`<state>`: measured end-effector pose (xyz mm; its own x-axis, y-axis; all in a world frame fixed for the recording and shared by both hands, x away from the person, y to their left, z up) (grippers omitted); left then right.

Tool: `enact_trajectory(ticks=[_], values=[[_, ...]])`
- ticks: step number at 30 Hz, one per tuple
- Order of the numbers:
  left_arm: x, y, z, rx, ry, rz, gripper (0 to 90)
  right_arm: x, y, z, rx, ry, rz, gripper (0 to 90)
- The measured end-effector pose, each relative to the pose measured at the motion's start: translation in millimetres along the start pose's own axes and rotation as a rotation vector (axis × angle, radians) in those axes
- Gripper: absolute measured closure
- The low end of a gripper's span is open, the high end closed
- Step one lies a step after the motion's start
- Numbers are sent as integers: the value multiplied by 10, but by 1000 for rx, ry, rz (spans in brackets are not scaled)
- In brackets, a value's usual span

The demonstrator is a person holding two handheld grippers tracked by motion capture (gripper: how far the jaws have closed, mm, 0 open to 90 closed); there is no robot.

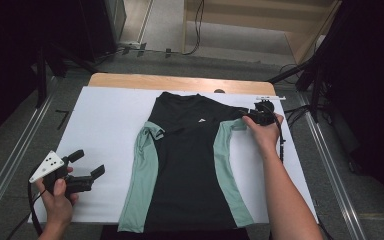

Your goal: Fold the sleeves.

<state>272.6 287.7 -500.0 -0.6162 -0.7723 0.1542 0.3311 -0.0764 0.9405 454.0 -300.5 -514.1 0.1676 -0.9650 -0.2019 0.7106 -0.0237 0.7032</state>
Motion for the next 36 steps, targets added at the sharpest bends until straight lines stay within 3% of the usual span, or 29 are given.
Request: enact_trajectory(ticks=[5, 13, 17, 21, 27, 32, 36], values=[[-2, 0, -1, 1, -1, 2, 0, -4, -40, -77, -30, -17, -8, 423], [-3, -1, -1, 0, -1, 3, 0, -41, -83, -145, -47, 2, -20, 422], [-3, -1, -2, 0, -2, 2, 0, -84, -100, -155, -44, -28, 14, 432], [0, -1, -2, -5, -3, -3, 0, -152, -134, -153, -45, -98, 84, 568], [3, -1, -5, -9, -4, -6, 0, -179, -163, -133, -39, -130, 95, 783], [0, -1, -3, -8, -3, -6, 0, -141, -172, -119, -30, -94, 54, 856], [-1, 0, 0, -1, -2, 1, 0, -95, -181, -90, -3, -40, -10, 870]])
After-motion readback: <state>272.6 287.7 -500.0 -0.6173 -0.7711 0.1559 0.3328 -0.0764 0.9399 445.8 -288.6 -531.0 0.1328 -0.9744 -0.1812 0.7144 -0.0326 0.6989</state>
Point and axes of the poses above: each handheld gripper's, and its own axes: z roughly backward along the jaws, y roughly out of its top, x roughly to its right, the point moved 2 cm from there along -z, roughly forward along the jaws, and after that the axes turned 1 degree about -z, right-handed, at the moved point
